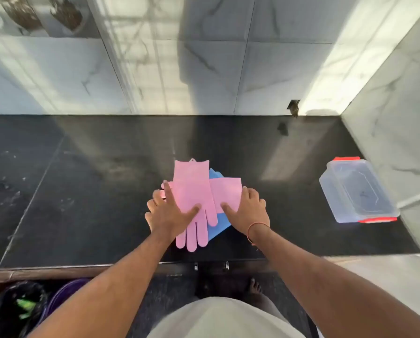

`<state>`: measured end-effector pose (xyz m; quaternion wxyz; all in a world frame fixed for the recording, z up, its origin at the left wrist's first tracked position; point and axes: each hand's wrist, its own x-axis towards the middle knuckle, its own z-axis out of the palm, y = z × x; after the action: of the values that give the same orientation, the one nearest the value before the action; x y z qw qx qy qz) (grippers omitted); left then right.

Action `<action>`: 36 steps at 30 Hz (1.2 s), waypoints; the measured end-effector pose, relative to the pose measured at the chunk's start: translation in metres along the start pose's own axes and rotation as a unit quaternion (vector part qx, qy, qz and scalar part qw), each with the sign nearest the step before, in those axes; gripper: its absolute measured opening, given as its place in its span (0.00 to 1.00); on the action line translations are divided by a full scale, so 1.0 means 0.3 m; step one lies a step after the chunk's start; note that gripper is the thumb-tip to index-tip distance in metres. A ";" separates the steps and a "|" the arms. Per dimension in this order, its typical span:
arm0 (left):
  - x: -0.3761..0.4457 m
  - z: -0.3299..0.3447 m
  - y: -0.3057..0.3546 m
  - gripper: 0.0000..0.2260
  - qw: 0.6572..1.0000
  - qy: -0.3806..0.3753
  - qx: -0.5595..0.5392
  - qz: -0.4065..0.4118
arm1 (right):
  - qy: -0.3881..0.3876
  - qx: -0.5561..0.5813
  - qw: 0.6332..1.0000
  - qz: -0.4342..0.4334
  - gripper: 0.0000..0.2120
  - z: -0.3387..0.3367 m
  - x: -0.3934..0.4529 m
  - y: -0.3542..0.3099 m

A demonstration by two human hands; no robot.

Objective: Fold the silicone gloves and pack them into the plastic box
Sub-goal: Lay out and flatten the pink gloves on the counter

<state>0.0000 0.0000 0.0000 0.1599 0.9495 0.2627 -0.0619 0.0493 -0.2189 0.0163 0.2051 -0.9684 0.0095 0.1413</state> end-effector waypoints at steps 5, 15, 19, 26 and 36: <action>0.057 0.005 0.003 0.64 0.997 -0.042 -0.052 -0.049 | -0.062 0.153 0.980 0.115 0.41 0.040 0.036 -0.063; 0.125 -0.055 -0.079 0.54 0.996 -0.064 -0.057 -0.020 | -0.072 0.203 0.974 0.071 0.30 0.131 0.059 -0.189; 0.160 -0.092 -0.126 0.57 0.997 -0.069 -0.026 -0.019 | -0.084 0.230 0.967 0.065 0.29 0.161 0.064 -0.245; 0.199 -0.104 -0.160 0.49 0.996 -0.083 -0.009 0.005 | -0.094 0.263 0.959 0.056 0.27 0.192 0.074 -0.301; 0.171 -0.111 -0.130 0.33 0.968 -0.070 -0.242 -0.020 | -0.041 0.113 0.990 0.070 0.24 0.164 0.086 -0.244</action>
<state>0.0246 0.0673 0.0104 0.4018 0.8704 0.2767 -0.0662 0.0662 -0.1313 -0.0050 0.3028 -0.9295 0.0845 0.1929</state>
